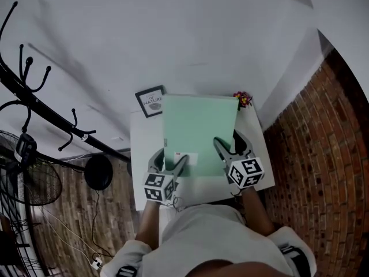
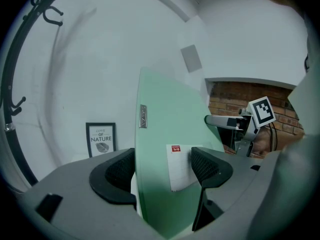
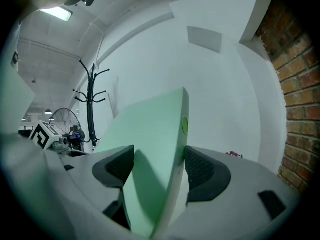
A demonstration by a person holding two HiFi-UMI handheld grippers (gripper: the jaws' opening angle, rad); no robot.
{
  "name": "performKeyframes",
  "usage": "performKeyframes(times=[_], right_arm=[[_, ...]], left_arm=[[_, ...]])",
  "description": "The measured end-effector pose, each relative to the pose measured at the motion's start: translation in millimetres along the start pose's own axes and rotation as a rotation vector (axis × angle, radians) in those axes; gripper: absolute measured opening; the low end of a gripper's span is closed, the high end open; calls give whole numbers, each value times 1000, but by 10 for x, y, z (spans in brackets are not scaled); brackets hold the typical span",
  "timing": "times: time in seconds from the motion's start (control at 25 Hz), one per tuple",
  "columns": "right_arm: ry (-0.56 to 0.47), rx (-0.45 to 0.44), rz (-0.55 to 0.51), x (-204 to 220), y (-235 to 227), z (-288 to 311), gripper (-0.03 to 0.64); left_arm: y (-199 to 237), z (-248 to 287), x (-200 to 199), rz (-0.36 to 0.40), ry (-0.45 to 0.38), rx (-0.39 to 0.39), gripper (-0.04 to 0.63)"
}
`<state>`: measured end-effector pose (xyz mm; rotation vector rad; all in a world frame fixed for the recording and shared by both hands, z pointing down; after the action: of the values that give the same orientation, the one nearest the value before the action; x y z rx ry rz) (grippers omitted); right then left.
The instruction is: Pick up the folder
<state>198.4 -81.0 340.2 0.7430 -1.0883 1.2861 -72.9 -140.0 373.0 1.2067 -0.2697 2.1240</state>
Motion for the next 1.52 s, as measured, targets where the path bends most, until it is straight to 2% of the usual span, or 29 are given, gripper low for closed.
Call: performKeyframes(times=[0.32, 1.04, 1.52], right_arm=[[-38, 19, -54, -113, -56, -45, 318], [-68, 12, -37, -233, -135, -38, 316], [-58, 7, -41, -228, -166, -36, 313]], left_arm=[[-20, 76, -123, 51, -39, -15, 362], [-37, 60, -304, 85, -64, -29, 359], [-65, 76, -299, 87, -53, -38, 356]])
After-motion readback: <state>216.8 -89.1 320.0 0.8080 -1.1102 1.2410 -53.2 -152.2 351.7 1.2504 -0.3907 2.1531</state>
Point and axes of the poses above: the fingertips, and each gripper's own axes: z forward along the fingers, y to its left, x out of its underside, the point moved 10 cm from there along -z, backward along the fingers, and after that the axes turned 14 degrees about y, right-handed, at the moved point
